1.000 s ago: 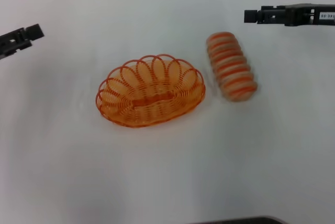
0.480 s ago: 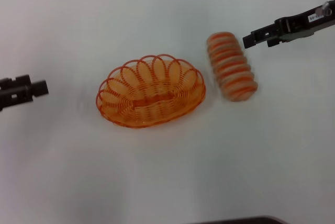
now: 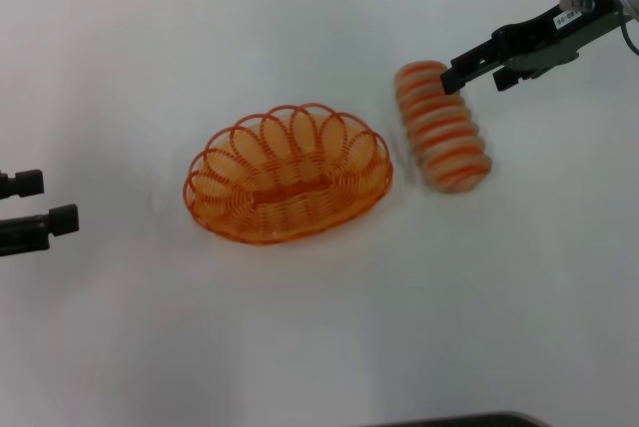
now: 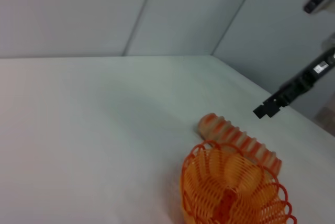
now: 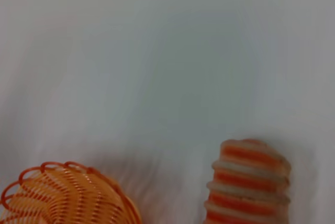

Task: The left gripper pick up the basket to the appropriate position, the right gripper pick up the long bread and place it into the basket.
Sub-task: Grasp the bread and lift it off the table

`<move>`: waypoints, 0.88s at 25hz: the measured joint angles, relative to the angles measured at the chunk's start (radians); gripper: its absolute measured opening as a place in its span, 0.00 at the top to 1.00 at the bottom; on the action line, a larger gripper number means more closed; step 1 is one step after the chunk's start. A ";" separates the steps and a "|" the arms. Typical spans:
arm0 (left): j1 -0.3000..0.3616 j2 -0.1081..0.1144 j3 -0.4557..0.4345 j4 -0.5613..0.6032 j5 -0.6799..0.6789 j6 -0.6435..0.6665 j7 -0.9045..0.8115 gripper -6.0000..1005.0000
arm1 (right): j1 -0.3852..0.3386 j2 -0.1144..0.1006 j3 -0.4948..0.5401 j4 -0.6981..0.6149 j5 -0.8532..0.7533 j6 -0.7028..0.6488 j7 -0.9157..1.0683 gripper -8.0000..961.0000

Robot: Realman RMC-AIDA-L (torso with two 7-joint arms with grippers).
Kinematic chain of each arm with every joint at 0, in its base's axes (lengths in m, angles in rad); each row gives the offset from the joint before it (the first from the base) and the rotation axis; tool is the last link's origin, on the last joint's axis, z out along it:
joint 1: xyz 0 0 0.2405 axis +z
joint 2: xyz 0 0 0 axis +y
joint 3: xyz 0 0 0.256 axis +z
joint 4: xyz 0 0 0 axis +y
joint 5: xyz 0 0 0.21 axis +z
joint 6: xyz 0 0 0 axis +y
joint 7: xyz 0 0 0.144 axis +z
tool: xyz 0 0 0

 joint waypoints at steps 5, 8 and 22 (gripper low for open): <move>0.004 0.001 0.004 0.030 0.007 0.030 0.053 0.12 | 0.028 0.009 -0.027 0.005 -0.050 0.017 0.088 0.03; 0.004 0.001 0.005 0.032 0.018 0.029 0.090 0.11 | 0.035 0.013 -0.053 0.009 -0.060 0.026 0.129 0.03; 0.012 -0.013 0.061 0.020 0.028 0.058 0.169 0.11 | 0.090 0.016 -0.147 0.157 -0.114 0.153 0.245 0.03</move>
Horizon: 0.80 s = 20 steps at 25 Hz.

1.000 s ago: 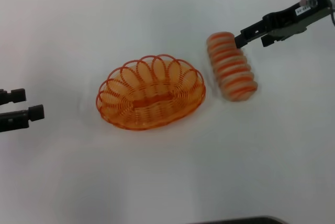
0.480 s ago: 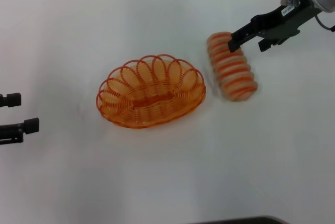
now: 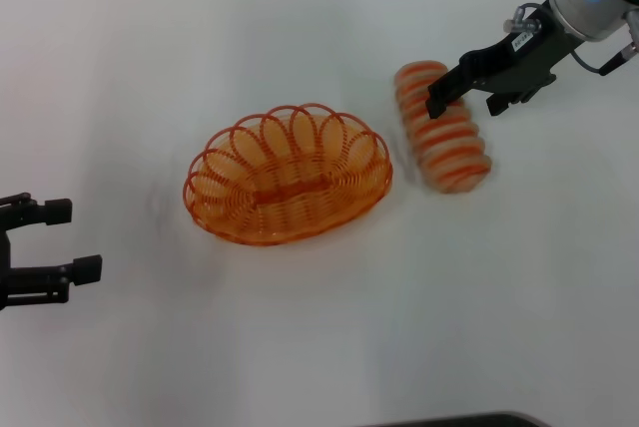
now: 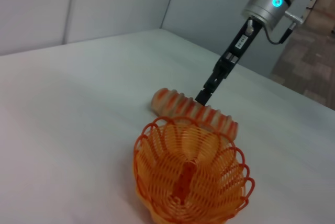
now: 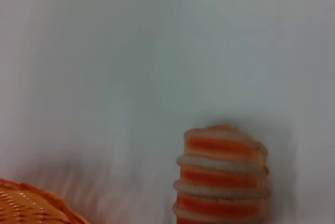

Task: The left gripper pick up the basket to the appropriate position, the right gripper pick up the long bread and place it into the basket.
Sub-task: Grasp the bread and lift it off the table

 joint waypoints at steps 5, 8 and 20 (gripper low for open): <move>0.001 -0.006 0.007 -0.001 -0.001 0.003 0.007 0.11 | 0.012 0.010 -0.007 0.020 0.000 0.020 0.005 0.03; -0.003 -0.009 0.010 -0.005 -0.001 0.004 0.014 0.11 | 0.027 0.013 -0.007 0.046 0.001 0.031 0.005 0.03; -0.008 -0.015 0.031 -0.008 -0.010 0.005 0.015 0.11 | 0.037 0.009 -0.012 0.079 -0.001 0.036 0.007 0.03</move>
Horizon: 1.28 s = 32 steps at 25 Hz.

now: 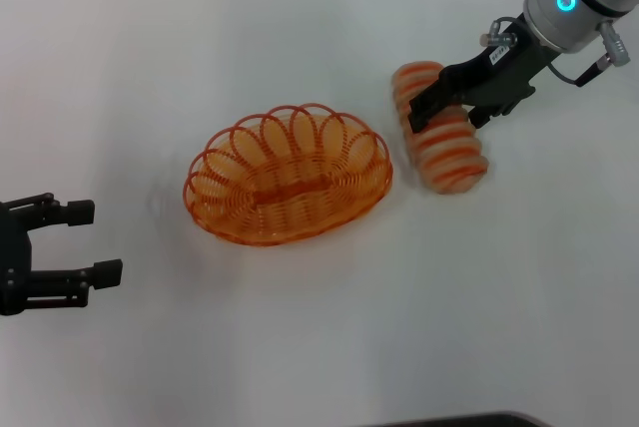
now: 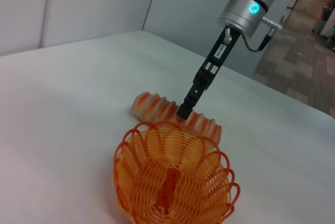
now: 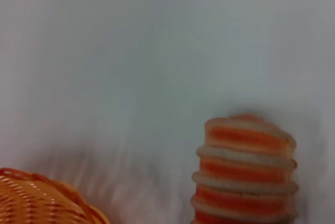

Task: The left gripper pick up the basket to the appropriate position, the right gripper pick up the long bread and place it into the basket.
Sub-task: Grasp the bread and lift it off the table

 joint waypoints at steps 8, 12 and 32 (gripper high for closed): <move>-0.006 -0.003 -0.001 -0.001 -0.004 0.002 0.000 0.11 | 0.004 0.001 -0.017 0.032 0.000 0.012 0.002 0.03; -0.009 -0.005 -0.001 -0.003 -0.005 0.005 0.000 0.11 | 0.006 0.005 -0.025 0.036 0.000 0.021 0.002 0.05; -0.014 -0.004 0.002 -0.015 -0.005 -0.001 0.000 0.11 | -0.028 0.027 -0.036 -0.106 0.082 0.084 -0.191 0.34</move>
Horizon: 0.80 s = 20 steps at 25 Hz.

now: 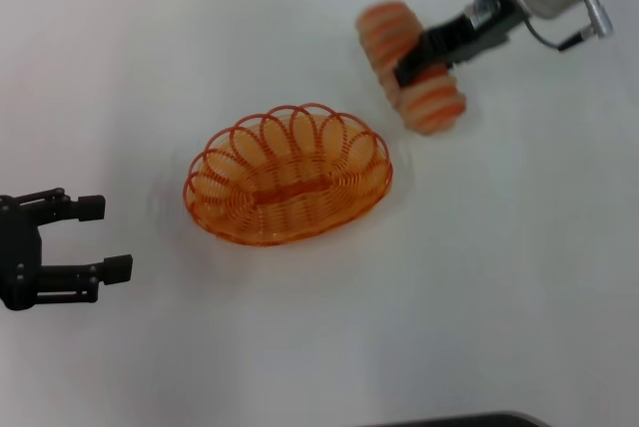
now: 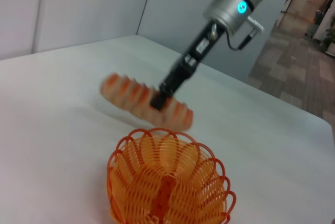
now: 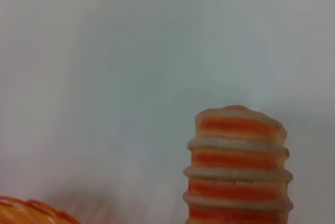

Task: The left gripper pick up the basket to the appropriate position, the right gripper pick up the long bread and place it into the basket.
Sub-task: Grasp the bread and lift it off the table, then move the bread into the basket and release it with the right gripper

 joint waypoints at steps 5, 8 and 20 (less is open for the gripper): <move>-0.003 0.000 0.000 -0.005 0.002 0.000 0.000 0.11 | 0.003 0.004 -0.012 -0.060 0.105 -0.019 -0.236 0.37; -0.006 0.000 0.000 -0.012 0.002 -0.002 0.000 0.12 | 0.006 0.004 -0.040 -0.080 0.194 -0.066 -0.381 0.42; -0.024 0.000 -0.002 -0.015 0.000 -0.010 -0.001 0.12 | 0.045 0.012 -0.223 -0.144 0.364 -0.222 -0.684 0.53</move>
